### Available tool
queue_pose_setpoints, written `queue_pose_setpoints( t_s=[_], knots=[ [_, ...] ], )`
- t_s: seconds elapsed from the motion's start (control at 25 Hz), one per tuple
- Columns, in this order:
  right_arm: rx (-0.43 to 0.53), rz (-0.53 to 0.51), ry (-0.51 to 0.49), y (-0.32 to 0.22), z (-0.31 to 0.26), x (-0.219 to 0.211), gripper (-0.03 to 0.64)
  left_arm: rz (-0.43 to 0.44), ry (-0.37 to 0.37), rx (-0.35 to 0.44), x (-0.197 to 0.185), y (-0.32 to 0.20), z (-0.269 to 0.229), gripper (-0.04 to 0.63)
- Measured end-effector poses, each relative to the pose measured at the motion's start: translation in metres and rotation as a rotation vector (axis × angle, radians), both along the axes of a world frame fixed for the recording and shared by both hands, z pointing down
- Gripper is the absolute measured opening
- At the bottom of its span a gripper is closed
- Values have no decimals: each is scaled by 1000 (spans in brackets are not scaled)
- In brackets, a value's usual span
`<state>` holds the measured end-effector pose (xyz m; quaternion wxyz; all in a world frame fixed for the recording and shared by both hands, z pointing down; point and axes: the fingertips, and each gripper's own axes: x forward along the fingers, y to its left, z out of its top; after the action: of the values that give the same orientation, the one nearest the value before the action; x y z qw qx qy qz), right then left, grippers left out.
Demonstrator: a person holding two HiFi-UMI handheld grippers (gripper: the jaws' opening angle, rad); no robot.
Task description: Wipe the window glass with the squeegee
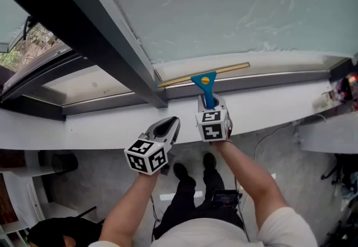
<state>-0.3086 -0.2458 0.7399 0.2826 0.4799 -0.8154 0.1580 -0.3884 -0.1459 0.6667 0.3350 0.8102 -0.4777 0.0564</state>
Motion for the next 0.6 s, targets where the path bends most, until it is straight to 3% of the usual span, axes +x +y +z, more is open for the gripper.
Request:
queue_pose_setpoints(
  t_s=[0.16,0.28,0.44,0.6],
  knots=[
    [59,-31,-27,21,-45,3,91,81,119,29,20,-21,-40,49],
    [129,-53,-30,35,-92,10,91,171,219,38,48,-30,-76,128],
    [218,-41,-41,54,-153,29,91,302,275,82,90,-31,-126,210],
    [279,-8,-61,71,-197,50,91,402,331,147,127,-24,-173,216]
  ],
)
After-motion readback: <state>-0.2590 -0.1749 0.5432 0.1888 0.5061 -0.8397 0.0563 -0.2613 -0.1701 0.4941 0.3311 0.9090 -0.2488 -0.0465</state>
